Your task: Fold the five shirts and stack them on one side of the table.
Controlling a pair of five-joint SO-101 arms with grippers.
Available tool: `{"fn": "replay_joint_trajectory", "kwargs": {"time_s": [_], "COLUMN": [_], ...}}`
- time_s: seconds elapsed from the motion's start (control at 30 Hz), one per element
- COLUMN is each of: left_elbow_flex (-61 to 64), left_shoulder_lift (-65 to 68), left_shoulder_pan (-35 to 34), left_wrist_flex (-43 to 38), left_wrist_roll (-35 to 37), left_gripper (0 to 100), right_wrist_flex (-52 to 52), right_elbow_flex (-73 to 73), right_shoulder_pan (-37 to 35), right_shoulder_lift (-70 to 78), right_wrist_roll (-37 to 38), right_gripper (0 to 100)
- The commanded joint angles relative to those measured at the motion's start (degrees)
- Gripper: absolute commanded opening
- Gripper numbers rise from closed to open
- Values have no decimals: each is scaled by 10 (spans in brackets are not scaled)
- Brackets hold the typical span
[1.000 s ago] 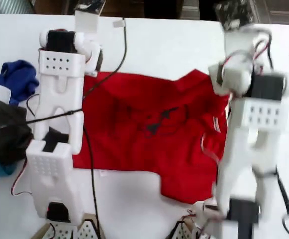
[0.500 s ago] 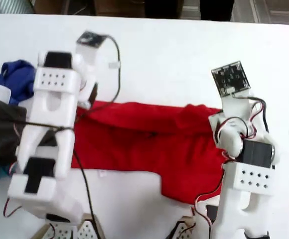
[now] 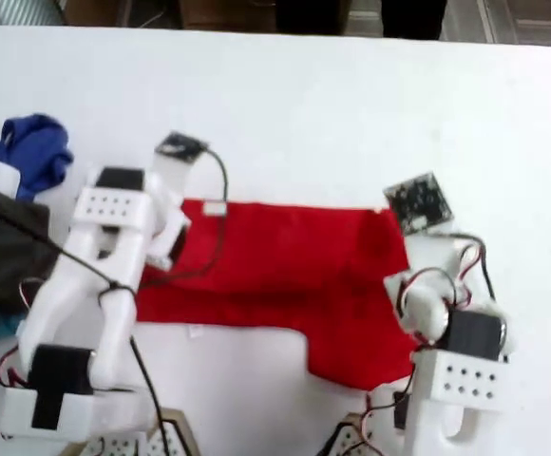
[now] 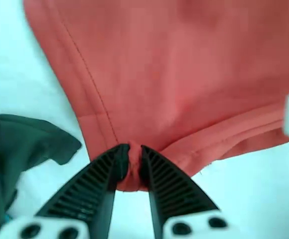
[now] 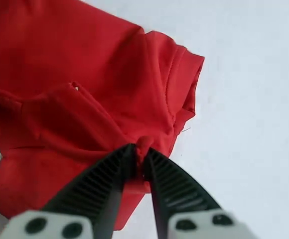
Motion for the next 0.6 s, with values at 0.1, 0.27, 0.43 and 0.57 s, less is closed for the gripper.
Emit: {"fn": "replay_joint_trajectory", "kwargs": {"time_s": [0.1,0.27,0.43,0.57], "left_elbow_flex": [72,113,135,131], "left_shoulder_lift": [-30,-29,-29,-33], "left_shoulder_pan": [-4,-4,-4,-6], "left_wrist_flex": [-54,-76,-83,-68], "left_wrist_roll": [-7,-7,-7,-8], "left_gripper": [25,25,25,25], "right_wrist_flex": [2,1,27,39], "right_elbow_flex": [51,76,80,83], "right_shoulder_pan": [8,9,17,57], "right_shoulder_lift": [-62,-69,-69,-70], "right_wrist_roll": [6,32,64,103], "right_gripper": [22,22,22,22]}}
